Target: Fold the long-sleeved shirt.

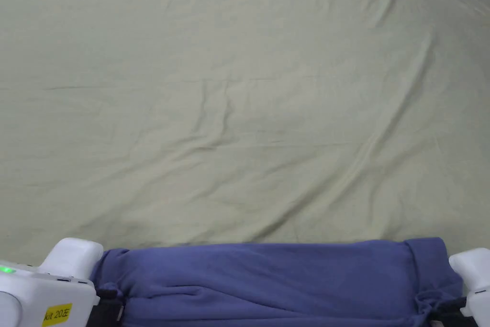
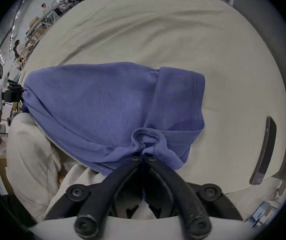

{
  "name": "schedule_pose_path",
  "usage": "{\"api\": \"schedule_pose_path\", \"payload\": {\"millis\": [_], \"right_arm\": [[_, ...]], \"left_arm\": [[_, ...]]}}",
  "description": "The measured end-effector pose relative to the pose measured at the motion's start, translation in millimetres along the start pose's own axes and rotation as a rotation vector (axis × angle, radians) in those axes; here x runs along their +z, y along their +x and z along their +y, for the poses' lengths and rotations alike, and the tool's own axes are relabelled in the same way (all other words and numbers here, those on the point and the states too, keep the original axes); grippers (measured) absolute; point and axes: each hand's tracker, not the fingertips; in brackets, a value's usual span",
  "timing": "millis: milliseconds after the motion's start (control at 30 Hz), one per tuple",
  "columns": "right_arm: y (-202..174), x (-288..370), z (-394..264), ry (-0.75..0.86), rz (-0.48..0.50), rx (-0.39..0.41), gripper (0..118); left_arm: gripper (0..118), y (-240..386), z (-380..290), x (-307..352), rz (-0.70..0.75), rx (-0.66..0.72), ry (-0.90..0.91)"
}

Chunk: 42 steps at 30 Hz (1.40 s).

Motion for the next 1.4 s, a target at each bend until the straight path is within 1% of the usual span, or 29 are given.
{"api": "schedule_pose_path", "payload": {"millis": [33,100,133,167,200,233,300,333,400,433,467,500,533,567,600,633,700,767,800,833,867,900,967,1100,1200,1267,1333,1367,1400], "right_arm": [[-1,1,0,0.001,0.002,-0.003,1],[0,4,1,0.004,0.006,-0.013,11],[3,10,1,0.001,0.010,-0.021,24],[3,19,2,0.002,0.019,-0.035,51],[3,35,0,0.022,0.030,-0.057,92],[0,51,-2,0.073,0.029,-0.058,106],[-5,85,-7,0.182,0.019,-0.040,107],[-9,100,-9,0.222,0.035,-0.046,107],[-14,111,-10,0.247,0.073,-0.083,107],[-17,111,-9,0.259,0.092,-0.102,103],[-18,109,-9,0.275,0.104,-0.109,83],[-21,104,-8,0.293,0.115,-0.110,83],[-24,100,-7,0.308,0.109,-0.099,69],[-27,96,-6,0.309,0.105,-0.093,31],[-28,86,-2,0.300,0.106,-0.098,0],[-29,87,-7,0.304,0.146,-0.124,0],[-32,87,-10,0.287,0.249,-0.127,0],[-24,85,-1,0.316,0.289,-0.121,0],[-24,85,-1,0.320,0.291,-0.113,0],[-25,84,1,0.321,0.299,-0.102,0],[-26,83,3,0.324,0.308,-0.097,0],[-27,81,4,0.323,0.323,-0.093,0],[-28,78,5,0.324,0.356,-0.096,0],[-35,74,8,0.324,0.432,-0.096,0],[-26,67,11,0.322,0.497,-0.091,0],[-39,64,13,0.319,0.497,-0.077,0],[-45,62,14,0.311,0.505,-0.074,0],[-47,61,14,0.308,0.503,-0.072,0],[-49,60,15,0.306,0.500,-0.067,0]], "left_arm": [[10,-2,1,0,-0.004,0.011,0.000],[12,-4,1,5,-0.025,0.058,-0.001],[23,-6,2,11,-0.041,0.098,0.007],[47,-8,2,22,-0.064,0.123,0.021],[93,-10,2,36,-0.073,0.136,0.063],[114,-11,0,51,-0.089,0.151,0.106],[117,-13,-4,73,-0.115,0.164,0.175],[117,-14,-5,82,-0.106,0.182,0.249],[117,-14,-10,85,-0.079,0.176,0.223],[115,-15,-10,78,-0.065,0.177,0.216],[106,-17,-10,70,-0.057,0.182,0.201],[106,-15,-9,61,-0.058,0.193,0.166],[98,-18,-9,53,-0.077,0.198,0.135],[74,-20,-10,47,-0.094,0.192,0.136],[2,-23,-10,39,-0.097,0.192,0.140],[0,-29,-11,34,-0.096,0.209,0.152],[0,-45,-13,31,-0.201,0.269,0.134],[0,-67,-15,35,-0.362,0.370,0.174],[7,-82,-17,34,-0.488,0.414,0.178],[38,-96,-19,31,-0.581,0.457,0.180],[88,-106,-21,26,-0.649,0.475,0.166],[117,-117,-25,18,-0.712,0.495,0.135],[116,-128,-31,2,-0.828,0.513,0.130],[116,-134,-36,-36,-0.800,0.515,0.068],[118,-117,-27,-65,-1.013,0.596,0.065],[118,-103,-12,-76,-1.138,0.637,0.114],[118,-109,-20,-65,-1.120,0.612,0.090],[118,-110,-22,-66,-1.095,0.551,0.069],[111,-111,-22,-66,-1.066,0.492,0.064]]}}
